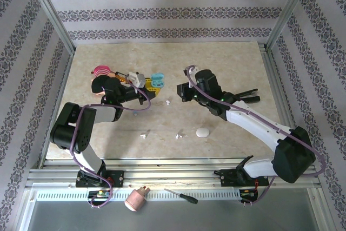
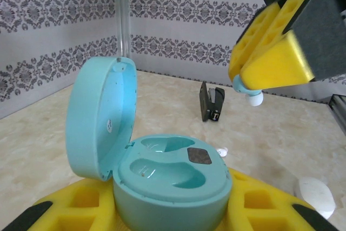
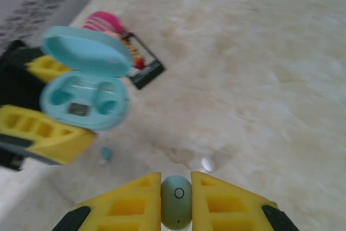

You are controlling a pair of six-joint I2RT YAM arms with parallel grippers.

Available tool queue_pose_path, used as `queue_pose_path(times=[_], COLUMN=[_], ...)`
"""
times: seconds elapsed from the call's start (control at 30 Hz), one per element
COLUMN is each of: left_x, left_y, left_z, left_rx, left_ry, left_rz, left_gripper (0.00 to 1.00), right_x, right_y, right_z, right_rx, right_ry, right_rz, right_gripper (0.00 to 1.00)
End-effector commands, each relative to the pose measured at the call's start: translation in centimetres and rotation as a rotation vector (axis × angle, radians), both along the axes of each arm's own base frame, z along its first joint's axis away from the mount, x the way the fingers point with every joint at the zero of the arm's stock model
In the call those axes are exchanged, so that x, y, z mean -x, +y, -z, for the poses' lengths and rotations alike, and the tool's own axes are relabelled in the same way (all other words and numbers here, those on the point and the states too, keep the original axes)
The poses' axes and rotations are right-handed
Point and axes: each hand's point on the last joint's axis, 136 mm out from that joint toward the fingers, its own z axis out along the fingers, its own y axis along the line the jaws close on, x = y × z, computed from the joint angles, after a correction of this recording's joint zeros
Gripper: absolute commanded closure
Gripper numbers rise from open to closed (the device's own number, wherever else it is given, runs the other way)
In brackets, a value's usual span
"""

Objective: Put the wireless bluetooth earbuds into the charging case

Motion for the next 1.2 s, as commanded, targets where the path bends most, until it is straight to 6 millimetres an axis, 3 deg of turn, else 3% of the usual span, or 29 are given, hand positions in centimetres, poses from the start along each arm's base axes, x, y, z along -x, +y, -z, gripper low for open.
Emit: queue_pose_path(times=[0.0, 0.47, 1.17], left_x=[1.1, 3.2, 3.5], left_y=[-0.9, -1.6, -1.7], left_z=[-2.0, -3.4, -4.3], left_rx=[0.018, 0.059, 0.087], left_ry=[-0.041, -0.02, -0.033], left_rz=[0.072, 0.197, 0.227], left_gripper=[0.74, 0.74, 0.74], right_x=[1.3, 0.4, -1.4], right_y=[3.3, 6.4, 5.7], right_z=[-4.0, -4.6, -1.6], right_rx=[-0.05, -0.094, -0.015], right_ry=[-0.159, -0.168, -0.146], right_rz=[-0.237, -0.38, -0.304], right_gripper=[0.85, 0.85, 0.85])
